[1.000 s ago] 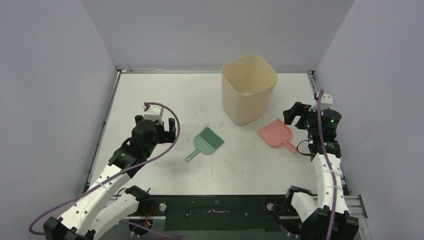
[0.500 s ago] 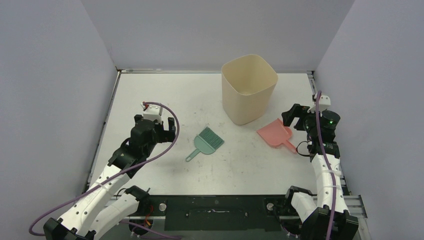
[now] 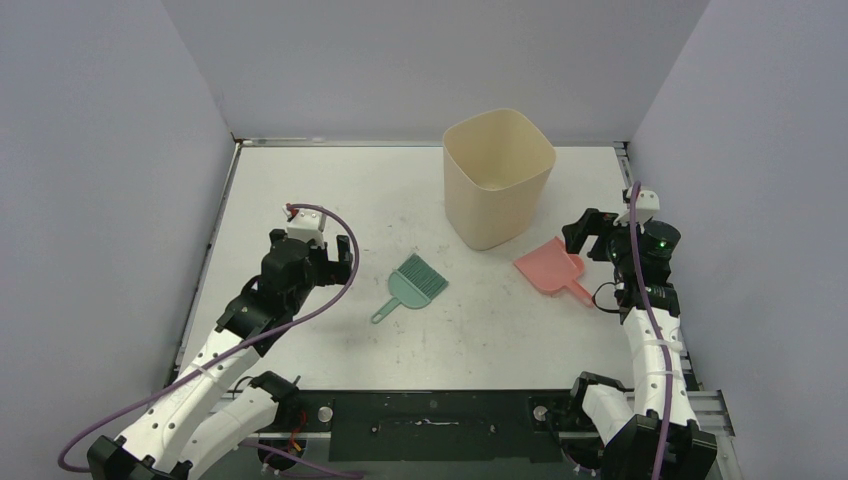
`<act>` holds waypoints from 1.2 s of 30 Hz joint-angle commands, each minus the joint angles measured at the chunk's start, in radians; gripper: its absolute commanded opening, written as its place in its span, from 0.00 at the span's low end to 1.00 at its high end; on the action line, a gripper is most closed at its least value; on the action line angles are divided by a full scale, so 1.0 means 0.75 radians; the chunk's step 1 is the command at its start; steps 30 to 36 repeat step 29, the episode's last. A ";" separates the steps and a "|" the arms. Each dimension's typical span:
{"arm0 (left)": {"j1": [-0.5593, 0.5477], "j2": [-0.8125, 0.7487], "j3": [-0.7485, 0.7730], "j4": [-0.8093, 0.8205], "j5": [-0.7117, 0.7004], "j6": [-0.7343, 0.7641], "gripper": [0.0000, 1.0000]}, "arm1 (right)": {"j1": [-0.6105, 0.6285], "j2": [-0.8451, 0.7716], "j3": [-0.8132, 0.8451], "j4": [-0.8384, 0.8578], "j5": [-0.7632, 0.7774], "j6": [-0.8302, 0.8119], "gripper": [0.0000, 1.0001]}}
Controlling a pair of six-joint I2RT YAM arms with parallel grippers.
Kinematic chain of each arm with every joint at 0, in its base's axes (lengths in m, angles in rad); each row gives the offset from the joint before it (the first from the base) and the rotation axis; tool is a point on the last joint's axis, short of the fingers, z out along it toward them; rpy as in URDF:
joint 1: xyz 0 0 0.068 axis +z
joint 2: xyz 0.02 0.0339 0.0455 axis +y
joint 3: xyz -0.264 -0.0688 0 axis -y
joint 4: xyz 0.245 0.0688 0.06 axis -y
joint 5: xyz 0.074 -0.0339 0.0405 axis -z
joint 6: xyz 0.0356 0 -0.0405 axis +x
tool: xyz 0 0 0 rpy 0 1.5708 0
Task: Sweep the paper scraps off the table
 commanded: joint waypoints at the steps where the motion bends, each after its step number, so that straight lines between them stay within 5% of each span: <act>1: 0.012 0.002 0.020 0.065 0.024 0.006 0.97 | 0.010 -0.006 0.004 0.080 -0.037 -0.023 0.90; 7: 0.066 0.069 0.082 -0.038 -0.158 -0.125 0.96 | 0.010 0.018 0.010 0.052 -0.121 -0.060 0.90; 19: 0.120 0.082 0.051 0.042 0.168 -0.076 0.97 | -0.002 0.042 0.043 0.012 -0.011 -0.099 0.90; 36: 0.119 0.053 0.036 0.046 0.143 -0.070 0.96 | 0.014 0.000 0.075 0.025 0.117 0.034 0.90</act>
